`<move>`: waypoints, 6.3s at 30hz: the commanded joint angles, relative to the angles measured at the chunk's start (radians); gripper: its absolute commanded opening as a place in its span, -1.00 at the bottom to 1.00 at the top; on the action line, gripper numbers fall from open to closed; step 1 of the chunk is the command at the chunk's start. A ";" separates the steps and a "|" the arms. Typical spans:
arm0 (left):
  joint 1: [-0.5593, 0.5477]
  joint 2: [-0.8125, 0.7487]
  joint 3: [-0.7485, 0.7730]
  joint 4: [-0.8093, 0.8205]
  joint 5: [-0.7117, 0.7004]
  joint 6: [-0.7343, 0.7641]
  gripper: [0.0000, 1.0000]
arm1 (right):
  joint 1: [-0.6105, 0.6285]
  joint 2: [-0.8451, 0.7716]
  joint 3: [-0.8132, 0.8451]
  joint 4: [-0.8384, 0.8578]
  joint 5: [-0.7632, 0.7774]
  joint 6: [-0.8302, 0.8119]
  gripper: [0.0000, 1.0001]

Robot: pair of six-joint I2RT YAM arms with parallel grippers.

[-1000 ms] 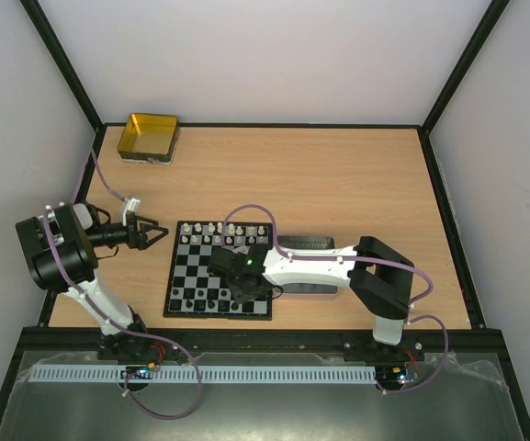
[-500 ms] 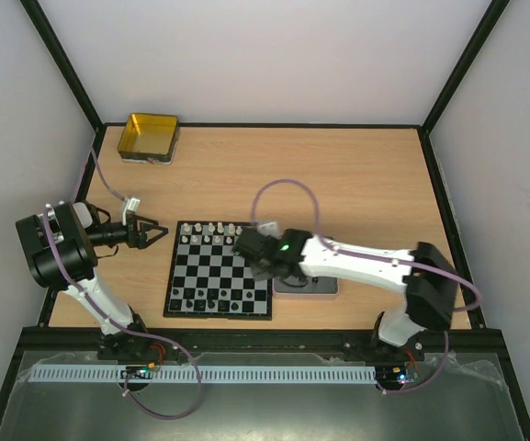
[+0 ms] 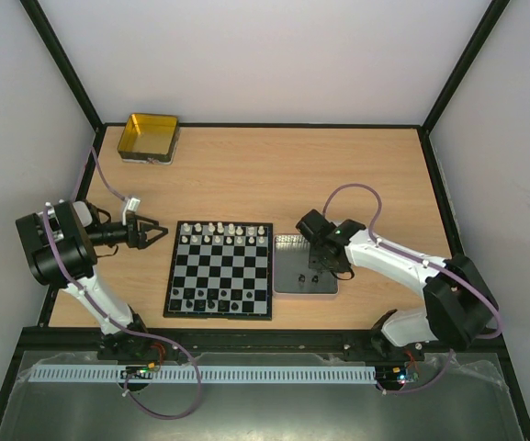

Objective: Set up the chess pieces on the board
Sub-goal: Pick up the chess piece from the storage box, then place the chess piece on the chessboard, then pick up the chess piece from the storage box.

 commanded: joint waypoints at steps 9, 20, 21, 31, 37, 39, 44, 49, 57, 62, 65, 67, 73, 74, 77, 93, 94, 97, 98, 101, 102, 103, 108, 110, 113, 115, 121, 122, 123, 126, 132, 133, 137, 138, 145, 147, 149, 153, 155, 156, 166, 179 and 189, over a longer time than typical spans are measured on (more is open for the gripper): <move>0.006 0.020 0.022 -0.050 0.041 0.066 0.99 | -0.031 0.040 -0.055 0.108 -0.072 -0.049 -0.38; 0.009 0.026 0.027 -0.066 0.042 0.084 0.99 | -0.037 0.060 -0.097 0.145 -0.072 -0.058 -0.68; 0.010 0.028 0.029 -0.069 0.043 0.087 0.99 | -0.038 0.062 -0.098 0.146 -0.072 -0.059 -0.71; 0.012 0.033 0.032 -0.089 0.047 0.108 0.99 | -0.039 0.062 -0.076 0.127 -0.034 -0.053 -0.95; 0.014 0.042 0.039 -0.111 0.050 0.130 0.99 | -0.025 0.028 0.003 0.039 0.019 -0.062 -0.95; 0.016 0.044 0.043 -0.116 0.052 0.136 0.99 | 0.006 0.021 0.052 -0.002 0.053 -0.060 -0.96; 0.016 0.049 0.045 -0.124 0.053 0.142 0.99 | 0.185 0.063 0.184 -0.059 0.088 0.000 -0.95; 0.016 0.050 0.045 -0.125 0.053 0.142 0.99 | 0.392 0.176 0.286 -0.065 0.084 0.036 -0.95; 0.017 0.053 0.048 -0.125 0.053 0.140 0.99 | 0.526 0.277 0.310 -0.022 0.031 0.038 -0.95; 0.016 0.054 0.050 -0.123 0.053 0.137 0.99 | 0.527 0.294 0.287 0.016 -0.027 0.016 -0.95; 0.016 0.054 0.048 -0.122 0.052 0.137 0.99 | 0.527 0.299 0.274 0.043 -0.051 0.012 -0.96; 0.017 0.053 0.048 -0.122 0.052 0.136 0.99 | 0.527 0.302 0.274 0.052 -0.058 0.006 -0.95; 0.016 0.055 0.050 -0.122 0.051 0.136 0.99 | 0.527 0.332 0.272 0.062 -0.083 -0.008 -0.95; 0.016 0.055 0.049 -0.123 0.052 0.135 0.99 | 0.527 0.333 0.271 0.065 -0.086 -0.008 -0.95; 0.016 0.055 0.049 -0.121 0.052 0.135 0.99 | 0.527 0.338 0.270 0.067 -0.081 -0.008 -0.94; 0.015 0.056 0.051 -0.124 0.052 0.136 0.99 | 0.526 0.353 0.273 0.068 -0.080 -0.017 -0.78; 0.016 0.055 0.049 -0.122 0.052 0.136 0.99 | 0.526 0.354 0.273 0.067 -0.080 -0.017 -0.76; 0.016 0.055 0.050 -0.121 0.052 0.135 0.99 | 0.527 0.354 0.274 0.069 -0.081 -0.018 -0.73; 0.016 0.055 0.051 -0.122 0.052 0.136 0.99 | 0.527 0.355 0.273 0.069 -0.081 -0.017 -0.71; 0.016 0.055 0.049 -0.123 0.053 0.136 0.99 | 0.526 0.349 0.269 0.072 -0.083 -0.013 -0.68; 0.015 0.056 0.050 -0.123 0.052 0.136 1.00 | 0.526 0.348 0.269 0.073 -0.083 -0.012 -0.64; 0.016 0.055 0.050 -0.124 0.052 0.136 0.99 | 0.527 0.349 0.270 0.073 -0.081 -0.011 -0.60; 0.017 0.058 0.051 -0.123 0.052 0.136 0.99 | 0.527 0.314 0.274 0.052 -0.032 0.034 -0.45; 0.015 0.058 0.050 -0.123 0.051 0.136 0.99 | 0.527 0.295 0.274 0.042 -0.008 0.052 -0.45; 0.015 0.056 0.051 -0.124 0.052 0.136 0.99 | 0.527 0.270 0.275 0.017 0.033 0.076 -0.45; 0.016 0.058 0.051 -0.123 0.052 0.135 0.99 | 0.526 0.258 0.292 -0.020 0.074 0.089 -0.47; 0.016 0.062 0.055 -0.128 0.052 0.136 1.00 | 0.476 0.157 0.353 -0.083 0.163 0.094 -0.49; 0.017 0.063 0.055 -0.129 0.052 0.137 0.99 | 0.450 0.140 0.351 -0.105 0.181 0.092 -0.49; 0.016 0.064 0.056 -0.129 0.051 0.137 0.99 | 0.410 0.125 0.340 -0.125 0.197 0.085 -0.49; 0.015 0.063 0.055 -0.131 0.052 0.139 1.00 | 0.325 0.081 0.277 -0.145 0.197 0.058 -0.49; 0.015 0.063 0.056 -0.133 0.052 0.141 0.99 | 0.222 0.036 0.120 -0.053 0.097 0.013 -0.47; 0.016 0.064 0.056 -0.132 0.051 0.141 0.99 | 0.217 0.036 0.103 -0.037 0.079 0.008 -0.46; 0.015 0.065 0.057 -0.134 0.051 0.141 0.99 | 0.211 0.052 0.064 -0.001 0.048 -0.006 -0.39; 0.016 0.065 0.059 -0.134 0.051 0.141 0.99 | 0.211 0.053 0.058 0.006 0.043 -0.010 -0.38; 0.016 0.067 0.059 -0.135 0.053 0.142 0.99 | 0.211 0.066 0.050 0.036 0.012 -0.034 -0.40; 0.016 0.067 0.059 -0.136 0.052 0.142 0.99 | 0.210 0.071 0.045 0.041 0.004 -0.039 -0.41; 0.016 0.068 0.060 -0.137 0.052 0.142 1.00 | 0.211 0.077 0.039 0.049 -0.005 -0.043 -0.41; 0.015 0.070 0.062 -0.139 0.052 0.144 0.99 | 0.211 0.089 0.022 0.068 -0.019 -0.044 -0.45; 0.015 0.071 0.062 -0.138 0.052 0.145 0.99 | 0.211 0.093 0.011 0.079 -0.031 -0.044 -0.47; 0.015 0.070 0.061 -0.139 0.052 0.144 0.99 | 0.210 0.094 0.005 0.083 -0.033 -0.044 -0.47; 0.016 0.072 0.062 -0.138 0.052 0.143 0.99 | 0.211 0.118 -0.018 0.125 -0.057 -0.051 -0.59; 0.016 0.070 0.061 -0.139 0.053 0.145 0.99 | 0.208 0.147 0.008 0.118 -0.007 -0.061 -0.95; 0.016 0.070 0.062 -0.141 0.054 0.147 1.00 | 0.212 0.088 0.136 -0.028 0.080 -0.062 -0.95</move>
